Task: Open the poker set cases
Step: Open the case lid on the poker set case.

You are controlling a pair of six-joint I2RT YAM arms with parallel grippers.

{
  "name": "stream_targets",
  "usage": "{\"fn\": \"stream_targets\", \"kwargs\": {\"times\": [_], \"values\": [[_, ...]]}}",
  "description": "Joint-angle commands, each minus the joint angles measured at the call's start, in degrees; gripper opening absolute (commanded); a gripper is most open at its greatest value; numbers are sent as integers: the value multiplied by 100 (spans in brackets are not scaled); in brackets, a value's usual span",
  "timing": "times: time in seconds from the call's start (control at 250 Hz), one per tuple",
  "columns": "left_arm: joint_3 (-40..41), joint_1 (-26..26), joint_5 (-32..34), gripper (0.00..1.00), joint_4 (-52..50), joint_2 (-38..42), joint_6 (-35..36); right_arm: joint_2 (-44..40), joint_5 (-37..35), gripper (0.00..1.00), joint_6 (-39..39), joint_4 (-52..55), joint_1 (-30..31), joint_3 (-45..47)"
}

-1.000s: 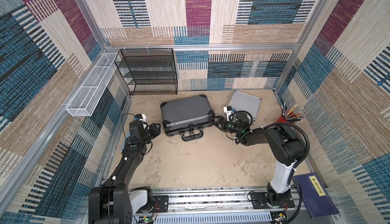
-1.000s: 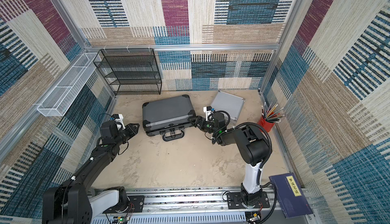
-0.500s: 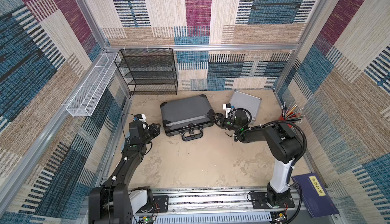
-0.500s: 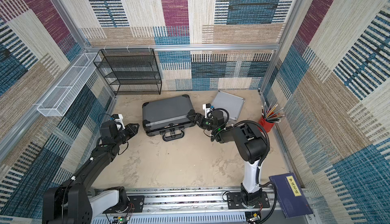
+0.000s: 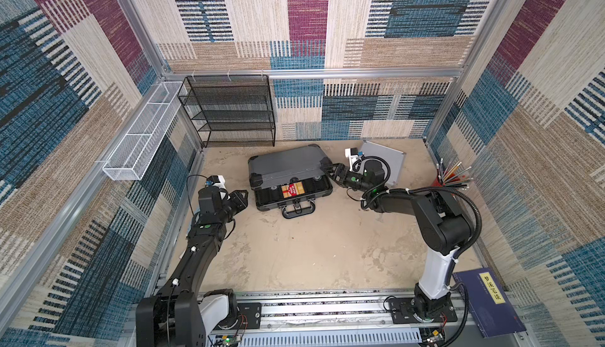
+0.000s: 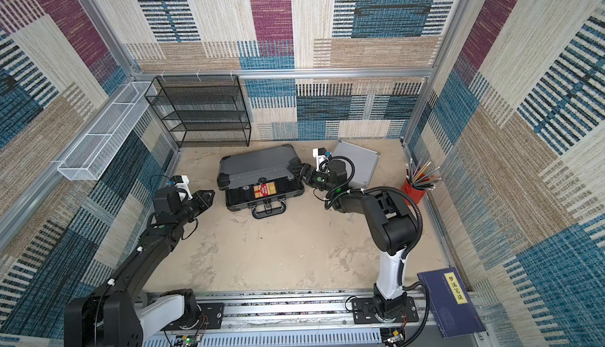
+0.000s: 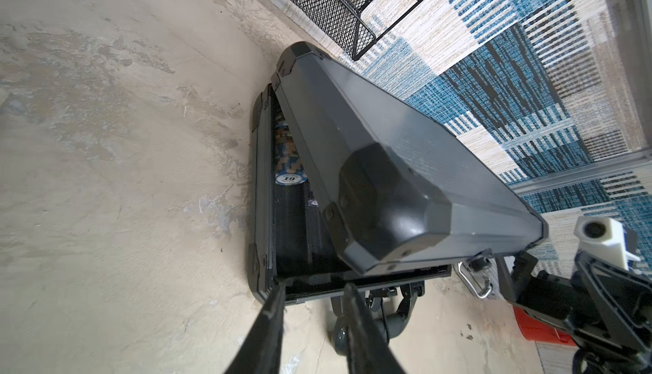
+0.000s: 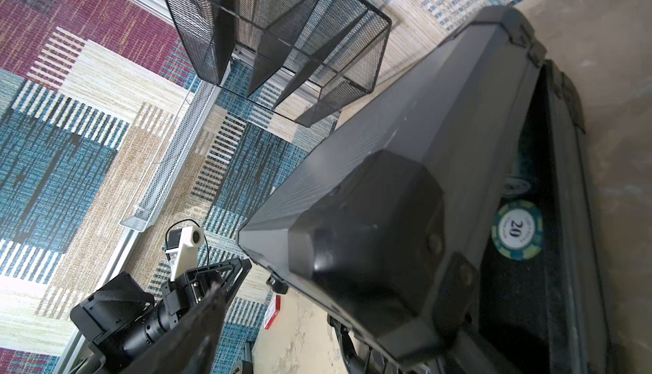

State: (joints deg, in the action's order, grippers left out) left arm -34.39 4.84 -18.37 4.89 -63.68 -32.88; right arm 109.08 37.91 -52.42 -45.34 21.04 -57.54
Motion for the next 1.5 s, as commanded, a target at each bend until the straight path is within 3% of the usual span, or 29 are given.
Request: {"fn": "stream_targets", "kwargs": {"times": [0.0, 0.636, 1.188, 1.328, 1.496], "values": [[-123, 3, -28, 31, -195, 62, 242, -4, -78, 86, 135, -115, -3, -260], [224, -27, -293, 31, -128, 15, 153, 1020, -313, 77, 962, 1235, -139, -2879], [247, -64, -360, 32, -128, -153, 212, 2294, -386, 76, 1522, 2415, -202, -5271], [245, -76, -354, 31, -128, -186, 210, 2210, -468, 76, 1802, 2714, -197, -5275], [182, -115, -344, 32, -121, -321, 248, 1734, -914, 76, 2764, 3507, -198, -4973]]}}
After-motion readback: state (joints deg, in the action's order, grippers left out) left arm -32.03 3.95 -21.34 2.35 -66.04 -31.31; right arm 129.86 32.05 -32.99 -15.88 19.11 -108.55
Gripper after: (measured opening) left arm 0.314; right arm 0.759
